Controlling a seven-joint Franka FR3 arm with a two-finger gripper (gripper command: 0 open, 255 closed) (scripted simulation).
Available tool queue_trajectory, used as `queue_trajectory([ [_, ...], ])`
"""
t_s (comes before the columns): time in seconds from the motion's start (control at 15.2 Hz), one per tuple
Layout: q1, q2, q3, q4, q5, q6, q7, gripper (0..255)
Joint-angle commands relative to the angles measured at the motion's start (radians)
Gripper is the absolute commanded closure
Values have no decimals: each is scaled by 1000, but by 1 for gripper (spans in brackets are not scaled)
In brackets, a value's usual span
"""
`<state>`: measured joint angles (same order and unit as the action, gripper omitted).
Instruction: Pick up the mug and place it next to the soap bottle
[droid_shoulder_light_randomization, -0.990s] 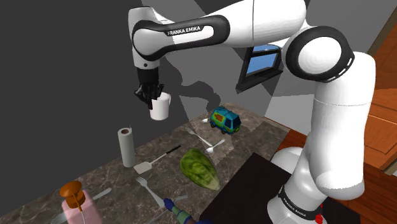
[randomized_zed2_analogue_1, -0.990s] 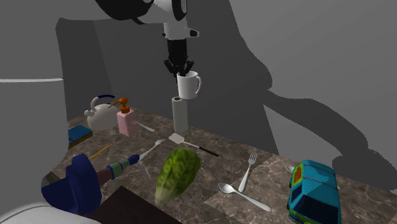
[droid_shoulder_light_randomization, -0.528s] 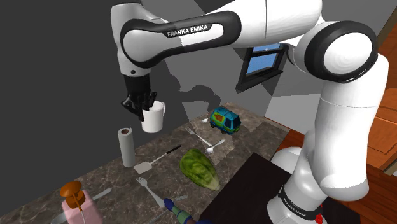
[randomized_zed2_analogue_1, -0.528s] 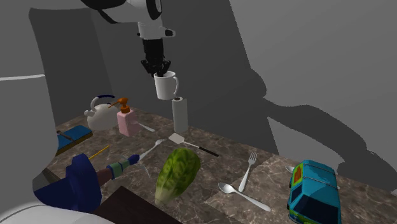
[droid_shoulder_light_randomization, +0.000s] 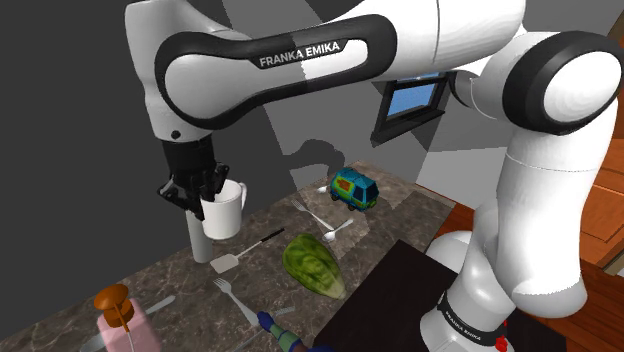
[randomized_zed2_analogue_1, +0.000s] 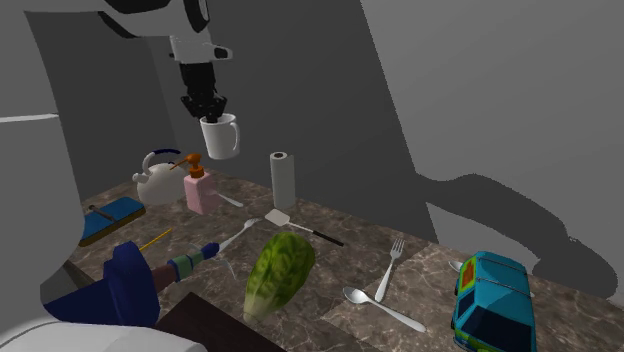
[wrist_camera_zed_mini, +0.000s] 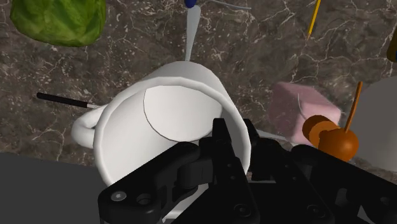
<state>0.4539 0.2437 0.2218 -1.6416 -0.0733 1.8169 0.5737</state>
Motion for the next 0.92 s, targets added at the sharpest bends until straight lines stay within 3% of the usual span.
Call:
queue_trajectory([
  [0.0, 28, 0, 17, 1, -1, -3, 47, 255],
  [0.59, 161, 68, 85, 90, -25, -33, 244, 255],
  [0.86, 160, 75, 83, 46, -28, 18, 247, 255],
])
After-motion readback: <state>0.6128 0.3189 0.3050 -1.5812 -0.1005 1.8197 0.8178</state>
